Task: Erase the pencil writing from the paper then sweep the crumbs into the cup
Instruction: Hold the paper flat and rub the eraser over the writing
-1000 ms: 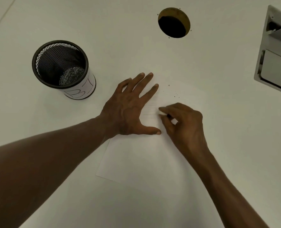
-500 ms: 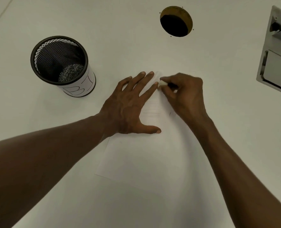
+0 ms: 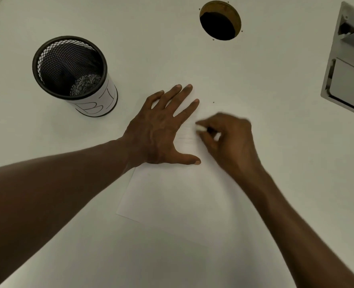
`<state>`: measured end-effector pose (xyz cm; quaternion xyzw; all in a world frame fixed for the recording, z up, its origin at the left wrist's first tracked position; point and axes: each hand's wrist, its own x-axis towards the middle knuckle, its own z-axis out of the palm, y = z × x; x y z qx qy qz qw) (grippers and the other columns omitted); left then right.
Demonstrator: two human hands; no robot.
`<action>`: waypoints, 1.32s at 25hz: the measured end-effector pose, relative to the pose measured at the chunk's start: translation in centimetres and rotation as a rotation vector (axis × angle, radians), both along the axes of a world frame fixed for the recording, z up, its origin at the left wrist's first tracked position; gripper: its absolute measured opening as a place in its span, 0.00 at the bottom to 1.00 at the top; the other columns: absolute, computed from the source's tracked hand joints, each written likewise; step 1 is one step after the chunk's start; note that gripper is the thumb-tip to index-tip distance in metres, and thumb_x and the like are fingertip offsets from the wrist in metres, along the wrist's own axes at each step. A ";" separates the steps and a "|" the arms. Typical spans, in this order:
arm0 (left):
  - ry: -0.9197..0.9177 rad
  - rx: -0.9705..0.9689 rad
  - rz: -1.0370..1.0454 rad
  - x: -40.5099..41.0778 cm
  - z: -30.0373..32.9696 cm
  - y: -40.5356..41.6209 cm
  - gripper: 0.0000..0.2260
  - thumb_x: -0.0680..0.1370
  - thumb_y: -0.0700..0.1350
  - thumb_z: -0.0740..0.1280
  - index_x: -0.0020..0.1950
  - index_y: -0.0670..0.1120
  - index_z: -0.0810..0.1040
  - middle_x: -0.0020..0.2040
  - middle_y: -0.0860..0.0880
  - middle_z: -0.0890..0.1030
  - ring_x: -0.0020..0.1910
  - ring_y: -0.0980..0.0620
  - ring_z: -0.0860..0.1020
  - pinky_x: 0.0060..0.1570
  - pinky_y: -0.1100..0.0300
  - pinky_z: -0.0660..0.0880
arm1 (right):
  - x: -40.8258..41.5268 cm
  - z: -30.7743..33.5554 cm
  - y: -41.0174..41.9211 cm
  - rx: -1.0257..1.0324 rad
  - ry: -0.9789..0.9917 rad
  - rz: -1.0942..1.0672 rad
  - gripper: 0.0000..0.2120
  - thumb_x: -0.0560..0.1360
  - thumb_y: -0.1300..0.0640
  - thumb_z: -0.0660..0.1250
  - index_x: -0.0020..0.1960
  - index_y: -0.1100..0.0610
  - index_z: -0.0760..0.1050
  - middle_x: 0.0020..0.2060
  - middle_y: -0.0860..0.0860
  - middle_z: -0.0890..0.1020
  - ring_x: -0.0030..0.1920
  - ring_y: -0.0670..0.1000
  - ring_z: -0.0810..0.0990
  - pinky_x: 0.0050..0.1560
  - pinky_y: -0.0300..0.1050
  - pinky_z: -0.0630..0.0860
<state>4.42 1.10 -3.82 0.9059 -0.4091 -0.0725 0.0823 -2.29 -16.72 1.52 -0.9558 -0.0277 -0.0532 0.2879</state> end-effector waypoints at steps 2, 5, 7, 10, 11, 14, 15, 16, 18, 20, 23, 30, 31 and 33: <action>-0.004 0.004 0.001 0.0 0.0 0.1 0.56 0.66 0.83 0.49 0.84 0.48 0.50 0.84 0.44 0.45 0.83 0.44 0.46 0.80 0.44 0.49 | -4.1 0.7 1.6 0.004 0.104 0.066 0.05 0.72 0.67 0.73 0.47 0.62 0.84 0.36 0.54 0.84 0.35 0.51 0.81 0.41 0.43 0.77; -0.007 0.019 0.005 -0.1 0.2 0.2 0.57 0.65 0.84 0.48 0.84 0.49 0.49 0.84 0.44 0.44 0.83 0.44 0.45 0.80 0.44 0.49 | -0.8 0.6 0.3 0.005 0.074 0.024 0.06 0.72 0.65 0.73 0.49 0.62 0.84 0.36 0.55 0.84 0.35 0.53 0.81 0.41 0.49 0.79; 0.001 0.018 -0.002 -0.1 0.2 0.1 0.57 0.65 0.85 0.47 0.84 0.49 0.48 0.84 0.44 0.44 0.83 0.44 0.44 0.80 0.44 0.48 | 2.2 0.4 -0.6 0.002 0.032 -0.022 0.06 0.74 0.64 0.72 0.50 0.62 0.84 0.37 0.56 0.85 0.35 0.54 0.81 0.42 0.52 0.79; 0.003 0.023 -0.004 -0.1 0.1 0.0 0.57 0.65 0.85 0.48 0.84 0.49 0.49 0.84 0.44 0.44 0.83 0.45 0.44 0.80 0.43 0.49 | -1.2 0.1 0.0 0.006 0.048 0.014 0.05 0.73 0.65 0.73 0.48 0.61 0.84 0.36 0.53 0.84 0.34 0.51 0.80 0.40 0.44 0.77; 0.003 0.025 -0.001 -0.1 0.1 0.0 0.57 0.65 0.84 0.48 0.84 0.49 0.49 0.84 0.44 0.43 0.83 0.45 0.44 0.80 0.43 0.49 | -3.2 0.5 0.9 0.000 0.104 0.050 0.05 0.72 0.65 0.73 0.48 0.60 0.85 0.36 0.53 0.84 0.35 0.49 0.80 0.40 0.43 0.77; -0.004 0.028 0.000 0.0 0.2 0.1 0.57 0.65 0.85 0.46 0.84 0.49 0.48 0.84 0.44 0.43 0.83 0.45 0.44 0.80 0.44 0.48 | -1.9 0.7 0.1 0.034 0.106 0.033 0.06 0.72 0.65 0.73 0.49 0.61 0.84 0.37 0.54 0.85 0.35 0.50 0.81 0.41 0.45 0.78; -0.010 0.022 0.000 -0.1 0.1 0.1 0.57 0.65 0.85 0.46 0.84 0.49 0.48 0.84 0.44 0.43 0.83 0.45 0.44 0.80 0.44 0.48 | -0.2 0.5 -0.5 0.030 0.065 -0.007 0.06 0.73 0.64 0.73 0.49 0.61 0.84 0.37 0.54 0.85 0.35 0.51 0.81 0.41 0.47 0.78; -0.010 0.012 0.000 -0.1 0.1 0.1 0.57 0.65 0.85 0.47 0.84 0.49 0.48 0.84 0.44 0.43 0.83 0.45 0.44 0.80 0.44 0.48 | 0.9 0.5 -0.8 0.028 0.042 -0.025 0.06 0.73 0.64 0.73 0.50 0.62 0.84 0.38 0.55 0.85 0.35 0.52 0.81 0.41 0.47 0.78; -0.004 0.006 -0.011 -0.1 0.0 0.0 0.57 0.65 0.85 0.47 0.84 0.49 0.49 0.84 0.44 0.44 0.83 0.45 0.44 0.80 0.44 0.48 | -0.3 0.1 -0.6 0.029 0.018 -0.031 0.05 0.73 0.64 0.73 0.49 0.61 0.84 0.37 0.54 0.85 0.35 0.51 0.81 0.40 0.44 0.77; -0.001 0.016 -0.009 -0.1 0.0 0.0 0.57 0.65 0.85 0.46 0.84 0.49 0.48 0.84 0.45 0.43 0.83 0.45 0.44 0.80 0.44 0.47 | -4.3 0.6 0.8 0.007 0.098 0.016 0.04 0.73 0.64 0.73 0.48 0.61 0.84 0.37 0.53 0.84 0.35 0.50 0.80 0.40 0.44 0.78; -0.004 0.026 -0.005 0.0 0.0 0.2 0.57 0.65 0.85 0.45 0.84 0.50 0.47 0.84 0.45 0.42 0.83 0.46 0.43 0.80 0.44 0.47 | -3.1 0.9 0.2 0.004 0.116 0.017 0.06 0.73 0.65 0.73 0.49 0.62 0.84 0.38 0.54 0.85 0.36 0.51 0.81 0.41 0.48 0.79; -0.008 -0.007 -0.006 0.0 -0.1 0.0 0.57 0.65 0.85 0.45 0.84 0.49 0.50 0.85 0.44 0.46 0.83 0.45 0.46 0.80 0.44 0.48 | -4.7 0.5 1.0 0.003 0.120 -0.029 0.05 0.73 0.64 0.73 0.49 0.61 0.84 0.37 0.52 0.84 0.35 0.45 0.77 0.40 0.31 0.73; -0.005 -0.012 -0.004 0.0 -0.1 0.1 0.57 0.65 0.85 0.45 0.84 0.48 0.50 0.84 0.44 0.46 0.83 0.45 0.46 0.80 0.44 0.49 | -5.0 0.3 1.0 0.026 0.128 -0.055 0.05 0.73 0.64 0.73 0.49 0.61 0.85 0.38 0.52 0.85 0.35 0.44 0.77 0.41 0.30 0.72; 0.000 -0.039 0.007 -0.1 -0.1 0.1 0.57 0.66 0.84 0.46 0.84 0.47 0.51 0.84 0.43 0.46 0.83 0.44 0.46 0.80 0.44 0.49 | -4.4 -0.2 0.6 0.052 0.096 -0.101 0.05 0.73 0.64 0.73 0.49 0.61 0.85 0.38 0.53 0.85 0.35 0.45 0.78 0.40 0.34 0.74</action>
